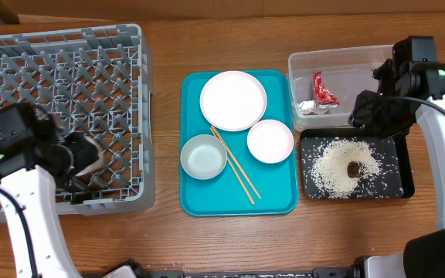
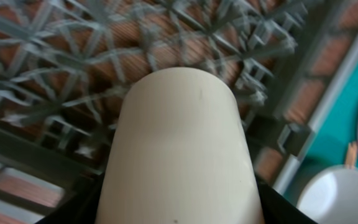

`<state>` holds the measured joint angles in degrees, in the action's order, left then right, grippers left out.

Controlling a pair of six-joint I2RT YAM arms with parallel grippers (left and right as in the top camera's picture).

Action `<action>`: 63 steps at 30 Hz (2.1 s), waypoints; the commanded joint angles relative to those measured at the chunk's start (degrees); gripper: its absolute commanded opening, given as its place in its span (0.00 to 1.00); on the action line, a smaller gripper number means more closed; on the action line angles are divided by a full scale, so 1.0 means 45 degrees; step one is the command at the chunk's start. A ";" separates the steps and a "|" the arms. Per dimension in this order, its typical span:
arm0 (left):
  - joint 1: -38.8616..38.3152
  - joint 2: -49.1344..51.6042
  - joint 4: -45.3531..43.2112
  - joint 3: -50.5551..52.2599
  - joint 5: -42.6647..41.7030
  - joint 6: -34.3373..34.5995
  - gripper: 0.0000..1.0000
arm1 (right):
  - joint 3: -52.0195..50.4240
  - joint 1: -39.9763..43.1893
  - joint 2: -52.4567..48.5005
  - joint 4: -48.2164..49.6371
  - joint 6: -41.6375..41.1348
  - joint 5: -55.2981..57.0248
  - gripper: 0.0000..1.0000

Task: Sort waste into correct bins and load items into the dishwasher
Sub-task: 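Carry the white cup with the left gripper and place it in the dish rack, then reach the left gripper to the white bowl and grasp its rim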

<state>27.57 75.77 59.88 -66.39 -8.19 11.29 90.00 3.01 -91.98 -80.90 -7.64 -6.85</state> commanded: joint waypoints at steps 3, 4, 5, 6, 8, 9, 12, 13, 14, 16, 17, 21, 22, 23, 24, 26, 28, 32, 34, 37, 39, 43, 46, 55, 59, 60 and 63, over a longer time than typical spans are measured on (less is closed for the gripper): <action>0.0364 0.0005 -0.0656 -0.0364 0.1127 0.0544 0.06 | 0.0180 0.0015 0.0272 -0.0073 -0.0267 0.0345 0.52; 0.0364 0.0151 -0.0719 -0.0359 0.1311 0.0544 0.08 | 0.0180 0.0015 0.0272 -0.0102 -0.0262 0.0306 0.52; 0.0364 0.0306 -0.0763 -0.0355 0.1535 0.0549 0.08 | 0.0180 0.0015 0.0272 -0.0126 -0.0262 0.0267 0.52; 0.0364 0.0486 -0.0811 -0.0355 0.1744 0.0544 0.06 | 0.0180 0.0015 0.0272 -0.0155 -0.0262 0.0267 0.52; 0.0364 0.0884 -0.0869 -0.0355 0.2069 0.0544 0.04 | 0.0180 0.0015 0.0277 -0.0199 -0.0262 0.0267 0.52; 0.0369 0.1088 -0.0894 -0.0355 0.2132 0.0544 0.04 | 0.0180 0.0015 0.0272 -0.0199 -0.0262 0.0267 0.52; 0.0369 0.1729 -0.0879 -0.0355 0.2152 0.0544 0.04 | 0.0180 0.0015 0.0272 -0.0189 -0.0262 0.0267 0.52; 0.0369 0.1909 -0.0884 -0.0355 0.2137 0.0554 0.08 | 0.0180 0.0015 0.0277 -0.0194 -0.0262 0.0267 0.52; 0.0364 0.2103 -0.0908 -0.0355 0.2108 0.0549 0.17 | 0.0180 0.0015 0.0272 -0.0199 -0.0262 0.0267 0.52; 0.0364 0.2453 -0.0962 -0.0355 0.1948 0.0544 0.36 | 0.0180 0.0015 0.0272 -0.0194 -0.0262 0.0267 0.52; 0.0364 0.2628 -0.0981 -0.0355 0.1899 0.0549 0.52 | 0.0180 0.0015 0.0272 -0.0194 -0.0262 0.0267 0.52; 0.0364 0.2900 -0.1039 -0.0355 0.1904 0.0525 1.00 | 0.0180 0.0015 0.0272 -0.0199 -0.0262 0.0170 0.52; 0.0364 0.2880 -0.1059 -0.0369 0.1899 0.0437 1.00 | 0.0180 0.0015 0.0272 -0.0204 -0.0262 0.0170 0.52; 0.0364 0.2846 -0.1049 -0.0413 0.1899 0.0437 1.00 | 0.0180 0.0015 0.0277 -0.0204 -0.0257 0.0175 0.52; 0.0364 0.2798 -0.0981 -0.0500 0.1860 0.0350 1.00 | 0.0180 0.0015 0.0272 -0.0204 -0.0257 0.0170 0.53; 0.0364 0.2652 -0.0709 -0.0821 0.1496 0.0180 1.00 | 0.0180 0.0015 0.0272 -0.0204 -0.0257 0.0175 0.54; 0.0359 0.2448 -0.0500 -0.1180 0.0874 0.0131 1.00 | 0.0180 0.0015 0.0272 -0.0204 -0.0257 0.0175 0.57; -0.0024 0.1574 -0.0466 -0.1802 -0.1520 -0.0500 1.00 | 0.0180 0.0015 0.0272 -0.0204 -0.0262 0.0170 0.61; -0.0607 0.0996 -0.0661 -0.1855 -0.2472 -0.0704 1.00 | 0.0180 0.0015 0.0277 -0.0209 -0.0262 0.0170 0.67; -0.2254 0.0311 -0.0811 -0.1855 -0.2681 -0.0908 1.00 | 0.0180 0.0015 0.0272 -0.0209 -0.0262 0.0029 0.72; -0.3580 0.0189 -0.0792 -0.1855 -0.2293 -0.0903 1.00 | 0.0180 0.0015 0.0277 -0.0214 -0.0262 -0.0019 0.73; -0.6645 0.0549 -0.0801 -0.1681 -0.1355 -0.0894 1.00 | 0.0180 0.0015 0.0272 -0.0257 -0.0262 -0.0015 0.73; -0.8684 0.1297 -0.0840 -0.1637 -0.0379 -0.0894 1.00 | 0.0180 0.0015 0.0272 -0.0253 -0.0262 -0.0019 0.73; -1.2395 0.4745 -0.1185 -0.1637 0.0272 -0.0894 0.92 | 0.0180 0.0015 0.0272 -0.0345 -0.0262 -0.0015 0.74; -1.2954 0.6251 -0.1341 -0.1637 0.0267 -0.0894 0.70 | 0.0180 0.0015 0.0272 -0.0350 -0.0262 -0.0019 0.74; -1.3007 0.6543 -0.1336 -0.1637 0.0262 -0.0894 0.61 | 0.0180 0.0015 0.0272 -0.0355 -0.0262 -0.0019 0.74; -1.3041 0.7252 -0.1321 -0.1637 0.0257 -0.0894 0.28 | 0.0180 0.0015 0.0277 -0.0384 -0.0262 -0.0019 0.74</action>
<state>-31.05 106.15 54.00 -73.87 -7.86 7.40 90.00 3.01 -91.98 -82.56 -8.93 -6.63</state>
